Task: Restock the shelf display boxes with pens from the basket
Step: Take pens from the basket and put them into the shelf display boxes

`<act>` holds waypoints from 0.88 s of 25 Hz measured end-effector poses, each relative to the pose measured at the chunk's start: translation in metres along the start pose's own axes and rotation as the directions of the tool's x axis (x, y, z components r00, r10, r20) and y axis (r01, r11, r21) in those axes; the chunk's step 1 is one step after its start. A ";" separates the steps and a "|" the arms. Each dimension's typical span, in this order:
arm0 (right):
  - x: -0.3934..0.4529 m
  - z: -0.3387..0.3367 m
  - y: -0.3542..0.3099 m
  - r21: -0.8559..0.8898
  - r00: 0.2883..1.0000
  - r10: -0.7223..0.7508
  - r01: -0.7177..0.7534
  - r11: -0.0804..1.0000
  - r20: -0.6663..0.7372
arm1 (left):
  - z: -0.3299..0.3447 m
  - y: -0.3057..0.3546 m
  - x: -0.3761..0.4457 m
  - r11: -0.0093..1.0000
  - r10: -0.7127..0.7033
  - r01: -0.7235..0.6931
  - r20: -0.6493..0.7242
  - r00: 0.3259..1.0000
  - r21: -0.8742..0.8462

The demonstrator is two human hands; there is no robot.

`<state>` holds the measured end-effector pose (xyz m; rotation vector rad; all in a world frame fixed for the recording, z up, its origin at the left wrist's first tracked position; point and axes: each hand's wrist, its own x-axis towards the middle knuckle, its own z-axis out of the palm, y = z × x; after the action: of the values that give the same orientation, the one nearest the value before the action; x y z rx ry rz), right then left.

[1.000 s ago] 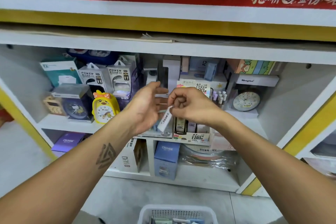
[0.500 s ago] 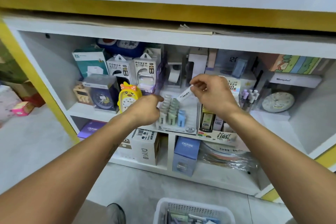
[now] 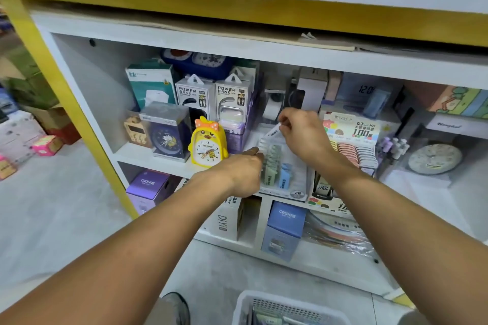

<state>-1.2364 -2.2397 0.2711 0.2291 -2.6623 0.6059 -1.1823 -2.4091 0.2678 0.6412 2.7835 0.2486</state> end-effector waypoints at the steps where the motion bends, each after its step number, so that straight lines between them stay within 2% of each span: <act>1: 0.006 0.002 -0.002 -0.040 0.998 0.008 -0.006 0.999 0.055 | 0.000 0.000 0.000 1.000 0.000 -0.001 0.008 1.000 0.007; 5: 0.017 0.011 -0.010 -0.108 0.971 0.000 0.027 0.994 0.239 | -0.002 0.000 -0.001 1.000 -0.001 0.001 0.017 1.000 0.014; 10: 0.023 0.016 -0.004 -0.183 0.958 -0.002 0.057 0.981 0.285 | -0.003 0.005 -0.003 1.000 -0.021 0.021 0.021 1.000 0.007; 16: 0.029 0.024 -0.004 -0.188 0.914 -0.032 0.117 0.975 0.404 | -0.002 0.004 -0.001 1.000 -0.025 0.024 0.051 0.998 0.014; 18: 0.024 0.016 -0.004 -0.163 0.941 -0.029 0.089 0.983 0.338 | -0.002 0.005 -0.001 0.999 -0.036 0.036 0.064 0.997 0.010; 20: 0.014 0.001 -0.006 -0.081 0.983 -0.028 0.044 0.996 0.184 | -0.002 0.007 -0.004 0.999 -0.050 0.050 0.049 0.998 -0.003; 22: -0.004 -0.018 -0.012 0.043 0.998 -0.046 0.044 0.998 0.053 | -0.002 0.013 -0.012 0.999 -0.046 0.045 -0.038 0.998 -0.026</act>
<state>-1.2235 -2.2421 0.2889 0.3210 -2.6904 0.6502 -1.1676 -2.4031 0.2749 0.5721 2.8231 0.2893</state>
